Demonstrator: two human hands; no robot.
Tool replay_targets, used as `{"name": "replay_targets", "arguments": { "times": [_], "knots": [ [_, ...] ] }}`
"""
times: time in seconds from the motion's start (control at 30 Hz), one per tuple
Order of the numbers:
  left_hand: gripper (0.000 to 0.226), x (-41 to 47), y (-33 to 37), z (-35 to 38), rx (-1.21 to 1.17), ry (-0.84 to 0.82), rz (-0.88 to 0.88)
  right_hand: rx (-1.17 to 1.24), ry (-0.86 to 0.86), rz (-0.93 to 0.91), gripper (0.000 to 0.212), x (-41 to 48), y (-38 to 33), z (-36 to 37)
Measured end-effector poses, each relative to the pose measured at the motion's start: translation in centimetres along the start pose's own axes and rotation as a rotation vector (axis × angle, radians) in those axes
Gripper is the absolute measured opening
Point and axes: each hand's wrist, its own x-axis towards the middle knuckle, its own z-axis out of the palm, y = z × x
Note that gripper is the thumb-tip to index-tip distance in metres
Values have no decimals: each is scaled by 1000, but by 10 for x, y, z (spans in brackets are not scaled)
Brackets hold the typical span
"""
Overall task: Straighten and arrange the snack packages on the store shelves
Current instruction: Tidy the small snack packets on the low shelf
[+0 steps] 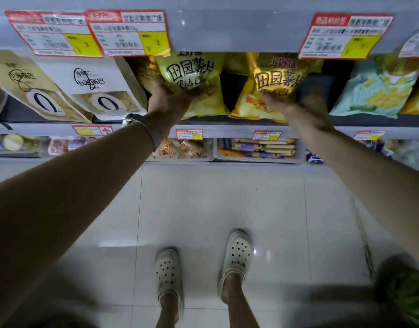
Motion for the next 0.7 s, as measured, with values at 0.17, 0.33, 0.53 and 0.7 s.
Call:
{"name": "replay_targets", "arguments": {
  "times": [0.17,0.33,0.53,0.7],
  "knots": [
    [116,-39,38,9,61,115,3,70,-56,-43,98,21,-3,-3],
    [80,-69,30,7,84,240,178,101,-91,-125,74,25,3,-7],
    [65,-105,-6,-9,4,294,205,93,-72,-231,82,4,-4,-2],
    [63,-134,-46,-33,-66,254,161,149,-133,-250,86,-14,-26,37]
  ]
}}
